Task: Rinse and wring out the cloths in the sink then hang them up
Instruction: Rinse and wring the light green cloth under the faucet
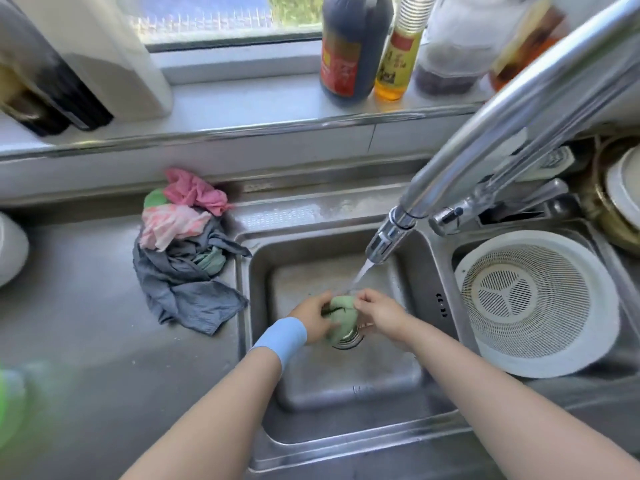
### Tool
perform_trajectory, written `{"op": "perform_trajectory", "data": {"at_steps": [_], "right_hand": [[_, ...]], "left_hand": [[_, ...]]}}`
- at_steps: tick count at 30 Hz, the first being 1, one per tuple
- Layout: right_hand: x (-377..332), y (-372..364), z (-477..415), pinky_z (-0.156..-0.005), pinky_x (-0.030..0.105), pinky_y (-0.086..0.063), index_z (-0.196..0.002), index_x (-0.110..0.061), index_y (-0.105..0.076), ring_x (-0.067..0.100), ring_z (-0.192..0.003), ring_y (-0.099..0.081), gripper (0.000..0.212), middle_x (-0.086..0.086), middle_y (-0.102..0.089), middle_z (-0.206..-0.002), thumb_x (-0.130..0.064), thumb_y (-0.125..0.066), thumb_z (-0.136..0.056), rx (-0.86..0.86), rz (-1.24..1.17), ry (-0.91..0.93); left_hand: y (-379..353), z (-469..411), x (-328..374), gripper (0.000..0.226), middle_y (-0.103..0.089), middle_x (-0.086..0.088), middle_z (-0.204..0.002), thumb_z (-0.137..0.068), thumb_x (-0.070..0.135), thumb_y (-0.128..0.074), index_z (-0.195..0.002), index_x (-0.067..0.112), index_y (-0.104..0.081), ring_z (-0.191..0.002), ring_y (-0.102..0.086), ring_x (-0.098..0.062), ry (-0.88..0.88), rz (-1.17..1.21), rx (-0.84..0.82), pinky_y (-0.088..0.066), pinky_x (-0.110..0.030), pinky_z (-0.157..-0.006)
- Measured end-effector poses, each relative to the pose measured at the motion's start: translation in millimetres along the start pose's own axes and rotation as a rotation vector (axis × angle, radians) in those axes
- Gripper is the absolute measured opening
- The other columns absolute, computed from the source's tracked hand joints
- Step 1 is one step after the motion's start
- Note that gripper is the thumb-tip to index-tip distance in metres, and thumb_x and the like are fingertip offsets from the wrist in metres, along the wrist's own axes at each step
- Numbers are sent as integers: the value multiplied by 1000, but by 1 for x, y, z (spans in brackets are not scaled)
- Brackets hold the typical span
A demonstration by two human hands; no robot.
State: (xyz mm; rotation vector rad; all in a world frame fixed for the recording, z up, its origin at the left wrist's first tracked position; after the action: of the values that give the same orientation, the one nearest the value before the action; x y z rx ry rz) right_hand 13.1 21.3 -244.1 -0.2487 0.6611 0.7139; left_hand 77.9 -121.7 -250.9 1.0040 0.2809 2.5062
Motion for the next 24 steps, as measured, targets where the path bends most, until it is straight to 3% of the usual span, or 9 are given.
{"op": "perform_trajectory", "data": {"at_steps": [5,7,9,11,15,16,18,21,24], "right_hand": [[-31,8,37,-69,38,-52,-115,-15,-51,26,-81,-61,12,12,-63,-99,-19,-49,-103,120,-243,-8],[-43,11,50,-75,42,-56,-127,-18,-44,28,-96,-64,36,12,-60,-116,-15,-61,-95,165,-270,53],[-52,15,65,-94,46,-54,-130,-19,-40,28,-113,-60,59,10,-54,-124,-10,-75,-84,206,-167,145],[-59,16,76,-95,38,-54,-124,-16,-46,22,-110,-60,64,7,-56,-120,-6,-84,-74,225,-24,225],[-72,21,92,-61,12,-48,-95,-13,-71,8,-75,-63,26,-4,-71,-84,-3,-83,-74,269,53,319],[-75,24,95,-58,9,-45,-89,-15,-74,4,-69,-62,18,-8,-71,-77,-4,-82,-76,284,56,336],[-80,29,100,-59,5,-44,-86,-13,-77,0,-70,-63,9,-7,-73,-80,-7,-81,-80,313,49,358],[-86,33,104,-67,6,-47,-87,-8,-76,5,-81,-64,4,0,-73,-96,-6,-77,-84,333,-9,390],[-89,31,107,-72,24,-49,-86,-15,-69,12,-79,-59,9,2,-69,-88,-14,-65,-93,349,-28,366]], "left_hand": [[28,27,44,26,-71,-6,-105,-90,31,-65,-109,13,-66,-95,-66,-25,9,79,162,-54,-38,-90],[37,38,60,22,-71,-12,-99,-93,27,-62,-101,8,-68,-81,-68,-27,28,207,201,-58,-39,-83],[42,49,75,18,-70,-15,-95,-97,24,-58,-100,8,-67,-67,-68,-24,51,376,155,-60,-38,-76],[44,59,89,22,-71,-15,-95,-99,27,-56,-104,8,-66,-65,-69,-22,45,435,112,-60,-34,-72],[48,72,103,29,-72,-16,-100,-95,33,-61,-108,8,-69,-78,-69,-24,7,449,96,-59,-37,-85],[50,74,105,28,-72,-14,-97,-94,33,-62,-106,9,-70,-77,-69,-21,-14,455,83,-59,-33,-83],[53,82,109,21,-72,-7,-89,-95,29,-61,-100,11,-71,-72,-68,-12,-67,475,37,-58,-26,-77],[58,89,111,15,-69,-3,-82,-96,24,-61,-97,13,-71,-67,-61,-10,-98,499,-3,-55,-25,-76],[60,90,114,19,-60,-8,-81,-94,26,-65,-96,9,-72,-61,-48,-12,-99,525,24,-50,-24,-69]]}}
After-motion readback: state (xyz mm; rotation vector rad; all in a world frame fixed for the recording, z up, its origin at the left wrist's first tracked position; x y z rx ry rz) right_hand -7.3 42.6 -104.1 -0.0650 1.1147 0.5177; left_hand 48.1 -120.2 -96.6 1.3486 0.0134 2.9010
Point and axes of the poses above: each hand's wrist, its own z-axis away from the middle knuckle, its own y-axis out of the back of the hand, x = y × z, the point moved 5 cm from there along -z, towards the middle knuckle
